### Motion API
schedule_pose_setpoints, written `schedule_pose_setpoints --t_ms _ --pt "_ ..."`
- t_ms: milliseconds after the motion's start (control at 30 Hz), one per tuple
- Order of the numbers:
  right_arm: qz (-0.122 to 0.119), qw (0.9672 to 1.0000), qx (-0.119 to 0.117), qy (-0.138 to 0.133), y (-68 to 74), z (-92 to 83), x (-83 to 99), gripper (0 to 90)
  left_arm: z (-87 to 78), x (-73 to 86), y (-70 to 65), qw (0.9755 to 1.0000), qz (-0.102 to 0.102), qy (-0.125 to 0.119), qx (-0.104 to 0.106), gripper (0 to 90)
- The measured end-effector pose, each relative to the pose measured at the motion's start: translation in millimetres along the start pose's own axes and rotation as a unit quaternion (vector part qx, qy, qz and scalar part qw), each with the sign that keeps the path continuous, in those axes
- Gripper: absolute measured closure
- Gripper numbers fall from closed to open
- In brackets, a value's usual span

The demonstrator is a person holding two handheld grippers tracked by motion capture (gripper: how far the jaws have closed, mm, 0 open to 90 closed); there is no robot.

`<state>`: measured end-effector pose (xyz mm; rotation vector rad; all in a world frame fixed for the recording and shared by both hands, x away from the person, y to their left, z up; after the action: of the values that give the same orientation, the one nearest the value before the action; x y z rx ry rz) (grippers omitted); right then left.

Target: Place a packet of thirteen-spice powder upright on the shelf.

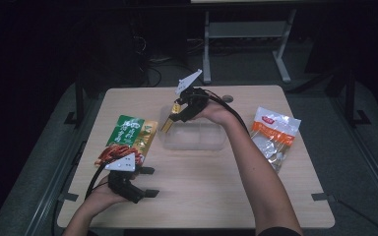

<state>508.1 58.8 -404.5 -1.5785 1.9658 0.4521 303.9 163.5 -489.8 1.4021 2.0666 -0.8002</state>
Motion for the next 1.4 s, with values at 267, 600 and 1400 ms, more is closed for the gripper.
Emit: schedule_pose_setpoints --t_ms 267,600,1400 --pt "-0.010 0.9999 0.002 0.002 0.9 8.5 -11.6 31.4 0.9 -0.5 -1.1 1.0000 -0.002 -0.001 0.003 16.3" --pt "-0.017 0.9995 -0.014 0.024 5.1 29.2 -19.3 31.2 1.4 -1.5 -1.4 1.0000 -0.003 -0.004 0.007 16.3" --pt "0.032 0.9992 -0.011 0.020 -1.7 30.5 -14.1 16.9 5.3 0.7 0.2 0.9999 -0.007 0.005 0.006 16.4"
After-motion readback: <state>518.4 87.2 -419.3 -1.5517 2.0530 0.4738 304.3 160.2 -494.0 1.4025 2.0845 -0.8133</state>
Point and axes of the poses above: each handheld gripper's, and its own axes: z roughly forward along the jaws, x roughly out of its underside, y roughly to its left, the point moved 10 cm from there along z, roughly forward along the jaws, and after that the axes turned 10 degrees about y, right-handed, at the moved point
